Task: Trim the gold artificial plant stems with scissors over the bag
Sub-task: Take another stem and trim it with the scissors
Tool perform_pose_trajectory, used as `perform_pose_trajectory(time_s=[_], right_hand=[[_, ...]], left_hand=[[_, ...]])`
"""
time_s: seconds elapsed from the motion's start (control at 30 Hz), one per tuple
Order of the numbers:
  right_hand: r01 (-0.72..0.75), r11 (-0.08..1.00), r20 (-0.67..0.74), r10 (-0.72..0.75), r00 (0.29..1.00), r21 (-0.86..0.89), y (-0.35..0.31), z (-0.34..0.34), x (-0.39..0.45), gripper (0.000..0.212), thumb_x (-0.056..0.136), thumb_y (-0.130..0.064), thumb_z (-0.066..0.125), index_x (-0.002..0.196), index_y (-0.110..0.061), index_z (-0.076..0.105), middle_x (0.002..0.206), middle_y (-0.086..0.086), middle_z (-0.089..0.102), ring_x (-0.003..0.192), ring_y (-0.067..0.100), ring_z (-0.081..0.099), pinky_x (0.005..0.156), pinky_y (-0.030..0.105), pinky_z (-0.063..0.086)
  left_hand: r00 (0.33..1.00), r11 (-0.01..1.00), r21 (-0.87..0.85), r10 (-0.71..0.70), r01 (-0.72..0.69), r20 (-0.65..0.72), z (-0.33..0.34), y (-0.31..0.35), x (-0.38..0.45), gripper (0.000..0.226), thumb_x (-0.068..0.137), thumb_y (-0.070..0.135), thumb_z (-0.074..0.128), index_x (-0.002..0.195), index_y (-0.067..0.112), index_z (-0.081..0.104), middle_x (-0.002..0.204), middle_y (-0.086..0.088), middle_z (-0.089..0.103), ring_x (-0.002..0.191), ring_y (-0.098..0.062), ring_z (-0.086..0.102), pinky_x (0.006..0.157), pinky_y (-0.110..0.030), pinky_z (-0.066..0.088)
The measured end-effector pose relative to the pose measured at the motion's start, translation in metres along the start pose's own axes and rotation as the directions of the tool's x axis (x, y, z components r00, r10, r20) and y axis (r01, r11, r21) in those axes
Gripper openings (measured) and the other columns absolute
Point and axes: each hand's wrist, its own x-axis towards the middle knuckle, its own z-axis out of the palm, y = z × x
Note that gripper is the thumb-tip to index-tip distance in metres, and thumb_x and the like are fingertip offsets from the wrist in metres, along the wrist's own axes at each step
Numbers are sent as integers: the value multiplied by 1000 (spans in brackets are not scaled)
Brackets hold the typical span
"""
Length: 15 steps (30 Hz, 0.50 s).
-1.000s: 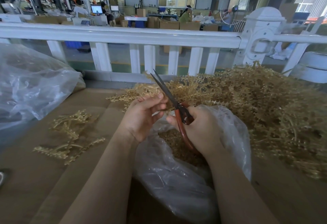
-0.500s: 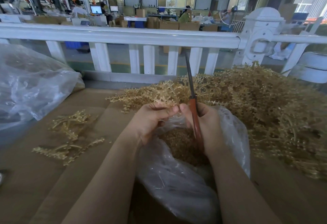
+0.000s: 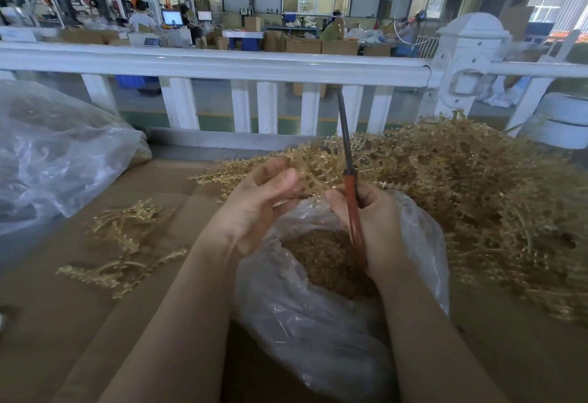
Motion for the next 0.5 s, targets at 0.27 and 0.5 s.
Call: perform_pose_trajectory(time_s=[0.27, 0.5], right_hand=[[28, 999, 65, -26, 998, -21, 2, 0, -1, 7, 84, -31, 79, 82, -34, 73, 71, -6, 72, 63, 4, 66, 63, 21, 56], [21, 1000, 117, -21, 993, 0, -3, 1, -4, 35, 69, -55, 73, 80, -22, 72, 59, -6, 64, 58, 8, 59, 67, 37, 50]], left_hand=[[995, 963, 254, 99, -87, -35, 10, 0, -3, 49, 68, 48, 82, 109, 23, 70, 99, 15, 73, 97, -1, 68, 91, -25, 44], [980, 888, 424, 197, -179, 2, 11, -7, 3, 33, 73, 46, 71, 94, 21, 74, 124, 10, 59, 112, 3, 57, 86, -11, 43]])
